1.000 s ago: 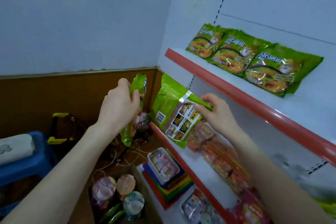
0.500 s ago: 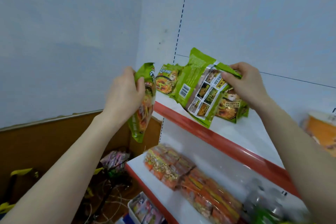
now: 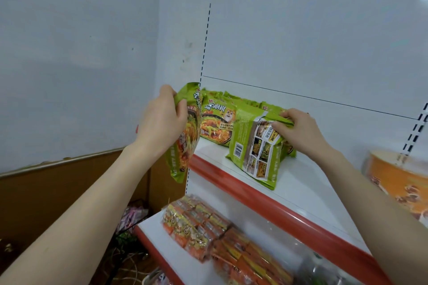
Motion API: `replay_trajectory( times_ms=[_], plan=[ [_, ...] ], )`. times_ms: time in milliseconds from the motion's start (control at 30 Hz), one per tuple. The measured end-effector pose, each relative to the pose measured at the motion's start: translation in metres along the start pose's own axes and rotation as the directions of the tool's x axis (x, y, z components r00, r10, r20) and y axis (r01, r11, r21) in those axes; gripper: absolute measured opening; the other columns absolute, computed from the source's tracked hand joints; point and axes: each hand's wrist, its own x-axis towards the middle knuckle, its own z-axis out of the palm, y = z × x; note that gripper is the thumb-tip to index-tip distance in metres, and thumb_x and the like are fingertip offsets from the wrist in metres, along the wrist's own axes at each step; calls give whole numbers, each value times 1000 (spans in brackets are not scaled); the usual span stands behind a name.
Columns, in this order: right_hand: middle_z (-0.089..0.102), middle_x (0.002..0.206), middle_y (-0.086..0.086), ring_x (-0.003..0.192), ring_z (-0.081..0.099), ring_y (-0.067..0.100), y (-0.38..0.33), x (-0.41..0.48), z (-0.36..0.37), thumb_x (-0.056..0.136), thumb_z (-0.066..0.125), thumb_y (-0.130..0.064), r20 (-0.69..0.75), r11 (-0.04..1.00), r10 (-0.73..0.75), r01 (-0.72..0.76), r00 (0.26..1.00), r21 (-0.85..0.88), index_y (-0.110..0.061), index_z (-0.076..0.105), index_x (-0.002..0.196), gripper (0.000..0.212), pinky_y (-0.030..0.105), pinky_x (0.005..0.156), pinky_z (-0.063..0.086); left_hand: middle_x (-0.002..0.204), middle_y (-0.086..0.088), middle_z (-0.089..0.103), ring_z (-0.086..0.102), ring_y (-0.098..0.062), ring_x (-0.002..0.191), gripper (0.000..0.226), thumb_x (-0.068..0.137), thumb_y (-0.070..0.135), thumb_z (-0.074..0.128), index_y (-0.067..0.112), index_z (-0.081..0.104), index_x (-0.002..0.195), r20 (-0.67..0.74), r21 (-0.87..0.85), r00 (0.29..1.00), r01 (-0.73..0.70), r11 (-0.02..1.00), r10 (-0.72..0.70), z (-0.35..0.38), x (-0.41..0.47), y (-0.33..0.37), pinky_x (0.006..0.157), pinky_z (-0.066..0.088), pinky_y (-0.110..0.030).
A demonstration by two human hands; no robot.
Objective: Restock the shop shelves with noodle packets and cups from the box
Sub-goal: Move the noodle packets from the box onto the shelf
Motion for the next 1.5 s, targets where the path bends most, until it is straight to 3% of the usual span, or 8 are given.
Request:
replay_trajectory(
  times_ms=[67, 200, 500, 633, 767, 1000, 1200, 1500],
  plan=[
    [59, 112, 11, 104, 58, 29, 4, 1, -4, 82, 66, -30, 26, 995, 44, -47, 999, 84, -10, 58, 110, 35, 46, 90, 49, 70, -6, 45, 49, -32, 73, 15, 96, 21, 44, 6, 41, 93, 6, 0, 1000, -13, 1000, 13, 6, 3, -1, 63, 36, -40],
    [58, 104, 6, 81, 62, 20, 5, 0, -6, 71, 78, -30, 146, 970, 136, -162, 980, 183, -13, 52, 111, 51, 35, 62, 56, 68, 0, 41, 49, -29, 72, 16, 96, 21, 43, 7, 40, 91, 33, -32, 999, -21, 999, 22, 11, 8, -4, 63, 39, -40],
    [55, 112, 12, 82, 59, 24, 4, 1, 0, 71, 77, -12, 125, 966, 137, -161, 983, 202, -13, 51, 109, 46, 27, 52, 51, 77, 0, 50, 52, -21, 79, 16, 96, 25, 45, 9, 40, 94, 147, -169, 985, 117, 979, -92, 14, 33, -27, 55, 40, -32],
    [56, 111, 10, 80, 59, 22, 3, -4, 1, 72, 76, -9, 90, 960, 133, -150, 987, 235, -15, 51, 107, 43, 28, 53, 50, 97, -15, 60, 63, -26, 83, 15, 94, 24, 50, 13, 40, 90, 247, -402, 945, 299, 865, -212, 23, 41, -47, 69, 57, -40],
    [56, 109, 6, 86, 62, 26, 1, -9, -3, 74, 74, -7, 54, 949, 149, -159, 987, 272, -13, 53, 108, 41, 37, 65, 55, 83, -7, 58, 61, -15, 66, 14, 95, 15, 49, 10, 39, 103, 316, -550, 908, 411, 727, -275, 38, 44, -59, 44, 53, -18],
    [61, 81, 0, 67, 61, 15, 8, -21, -27, 74, 73, -3, -54, 923, 220, -190, 974, 336, -12, 54, 98, 32, 24, 54, 56, 101, -15, 61, 60, -21, 73, 30, 96, 5, 43, 5, 47, 126, 444, -666, 808, 587, 461, -387, 85, 54, -71, 69, 51, -39],
    [62, 80, -1, 66, 62, 14, 14, -40, -52, 75, 73, -5, -146, 931, 260, -208, 954, 301, -12, 54, 95, 28, 21, 53, 55, 107, -11, 61, 60, -21, 76, 41, 97, -1, 35, 12, 40, 137, 652, -674, 681, 722, 154, -334, 134, 53, -53, 66, 50, -36],
    [61, 77, -3, 56, 60, 2, 27, -68, -78, 75, 73, -8, -236, 954, 284, -249, 929, 169, -12, 55, 94, 26, 10, 46, 48, 106, -12, 59, 58, -27, 90, 34, 96, 0, 39, 11, 48, 127, 691, -620, 637, 765, 174, -340, 196, 30, -21, 86, 48, -44]
  ],
)
